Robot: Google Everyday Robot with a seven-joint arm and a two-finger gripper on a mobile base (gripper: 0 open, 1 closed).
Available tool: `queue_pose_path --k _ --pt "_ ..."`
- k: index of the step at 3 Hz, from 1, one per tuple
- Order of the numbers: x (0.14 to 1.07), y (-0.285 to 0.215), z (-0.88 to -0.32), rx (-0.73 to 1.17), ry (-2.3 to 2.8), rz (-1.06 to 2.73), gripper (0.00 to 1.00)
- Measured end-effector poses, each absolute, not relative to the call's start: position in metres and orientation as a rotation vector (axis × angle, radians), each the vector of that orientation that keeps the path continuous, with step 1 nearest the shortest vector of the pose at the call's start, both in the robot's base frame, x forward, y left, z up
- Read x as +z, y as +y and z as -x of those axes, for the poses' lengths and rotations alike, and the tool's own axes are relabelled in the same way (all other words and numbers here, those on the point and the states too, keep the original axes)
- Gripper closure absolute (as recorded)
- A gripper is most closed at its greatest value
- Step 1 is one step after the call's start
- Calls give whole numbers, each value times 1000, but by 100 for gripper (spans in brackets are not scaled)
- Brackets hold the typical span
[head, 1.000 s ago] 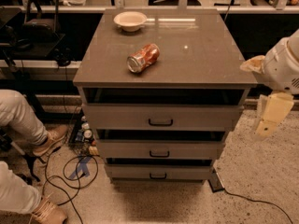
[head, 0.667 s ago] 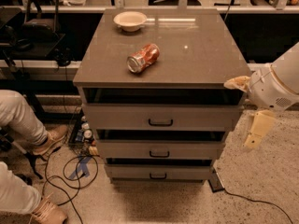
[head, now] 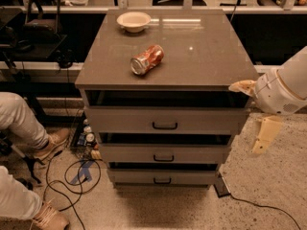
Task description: Open top drawer
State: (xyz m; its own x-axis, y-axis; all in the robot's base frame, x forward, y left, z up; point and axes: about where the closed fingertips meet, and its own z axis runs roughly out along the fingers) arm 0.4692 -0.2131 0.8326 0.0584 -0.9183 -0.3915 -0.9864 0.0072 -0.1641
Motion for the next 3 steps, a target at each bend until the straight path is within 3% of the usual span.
queue_pose_path --k 3 --pt "776 -231 -504 120 1794 2128 0"
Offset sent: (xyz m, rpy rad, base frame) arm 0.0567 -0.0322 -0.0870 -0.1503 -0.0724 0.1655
